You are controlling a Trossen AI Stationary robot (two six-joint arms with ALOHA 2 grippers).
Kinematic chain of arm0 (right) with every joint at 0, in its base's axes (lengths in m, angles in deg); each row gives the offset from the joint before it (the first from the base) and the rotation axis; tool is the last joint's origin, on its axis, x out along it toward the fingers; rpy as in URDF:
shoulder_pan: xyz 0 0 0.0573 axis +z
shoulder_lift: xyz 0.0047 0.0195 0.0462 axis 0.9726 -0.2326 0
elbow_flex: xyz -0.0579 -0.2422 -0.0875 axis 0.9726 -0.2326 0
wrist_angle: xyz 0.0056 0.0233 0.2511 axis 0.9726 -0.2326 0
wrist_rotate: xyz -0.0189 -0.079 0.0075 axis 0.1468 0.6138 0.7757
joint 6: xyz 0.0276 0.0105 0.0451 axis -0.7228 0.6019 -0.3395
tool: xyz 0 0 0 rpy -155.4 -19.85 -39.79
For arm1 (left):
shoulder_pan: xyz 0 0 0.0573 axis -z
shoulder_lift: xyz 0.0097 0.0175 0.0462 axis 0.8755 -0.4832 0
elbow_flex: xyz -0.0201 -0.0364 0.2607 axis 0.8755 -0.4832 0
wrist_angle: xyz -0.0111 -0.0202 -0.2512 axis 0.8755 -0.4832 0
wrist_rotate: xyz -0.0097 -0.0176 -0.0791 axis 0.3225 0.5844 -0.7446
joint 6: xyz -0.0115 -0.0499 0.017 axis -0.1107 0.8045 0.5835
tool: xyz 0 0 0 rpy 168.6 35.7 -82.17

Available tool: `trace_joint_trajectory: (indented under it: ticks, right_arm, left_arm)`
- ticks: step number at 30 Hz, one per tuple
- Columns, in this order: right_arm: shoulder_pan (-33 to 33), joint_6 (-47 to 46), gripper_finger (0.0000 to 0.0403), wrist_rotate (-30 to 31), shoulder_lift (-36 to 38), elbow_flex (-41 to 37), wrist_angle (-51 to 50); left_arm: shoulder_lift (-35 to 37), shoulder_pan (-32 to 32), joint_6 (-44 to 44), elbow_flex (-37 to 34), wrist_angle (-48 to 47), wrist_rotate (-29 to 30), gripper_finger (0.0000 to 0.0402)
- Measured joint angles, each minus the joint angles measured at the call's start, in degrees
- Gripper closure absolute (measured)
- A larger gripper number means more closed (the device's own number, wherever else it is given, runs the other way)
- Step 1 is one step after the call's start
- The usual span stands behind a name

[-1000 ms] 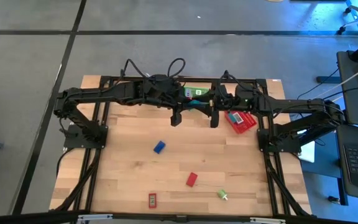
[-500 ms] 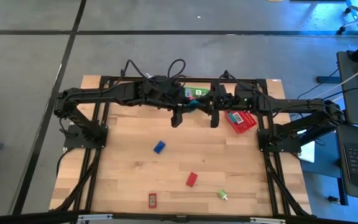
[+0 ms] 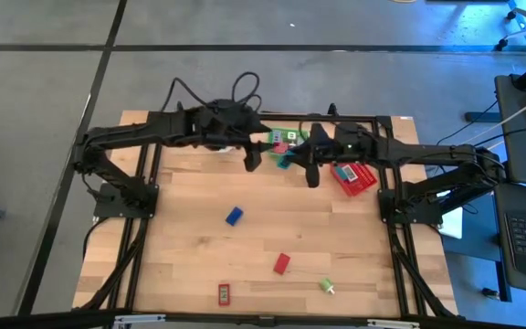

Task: Pick & Place Office items
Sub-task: Put the blue digital timer into the red bin

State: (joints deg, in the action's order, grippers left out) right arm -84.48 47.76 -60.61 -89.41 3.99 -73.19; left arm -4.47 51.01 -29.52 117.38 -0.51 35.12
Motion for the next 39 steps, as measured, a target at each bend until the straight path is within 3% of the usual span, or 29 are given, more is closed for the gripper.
trace_joint_trajectory:
  ticks: [8,18,24,27,33,39]
  right_arm:
    - [-2.9,-0.3,0.033,1.0,0.1,0.0,-19.7]
    - [-7.6,1.3,0.033,1.5,0.1,0.0,-45.2]
    - [-12.2,3.4,0.0329,6.0,2.1,0.0,-58.8]
    - [-15.2,3.8,0.0329,7.3,4.6,-0.1,-60.8]
    - [-19.3,1.0,0.0328,7.3,6.2,-6.0,-54.7]
    - [-21.9,-1.9,0.0328,7.7,6.2,-13.0,-52.0]
  left_arm:
    - [3.1,-1.8,4.8,0.0,-14.7,8.4,0.0169]
    - [2.6,-1.7,14.4,-0.2,-36.8,19.8,0.0189]
    - [3.3,-1.6,21.3,-4.4,-44.4,23.5,0.0205]
    - [3.5,-1.5,24.6,-8.7,-47.0,23.6,0.0212]
    - [3.4,-0.1,30.9,-16.7,-47.5,23.3,0.0226]
    - [3.4,2.4,34.5,-18.7,-48.5,22.8,0.0245]
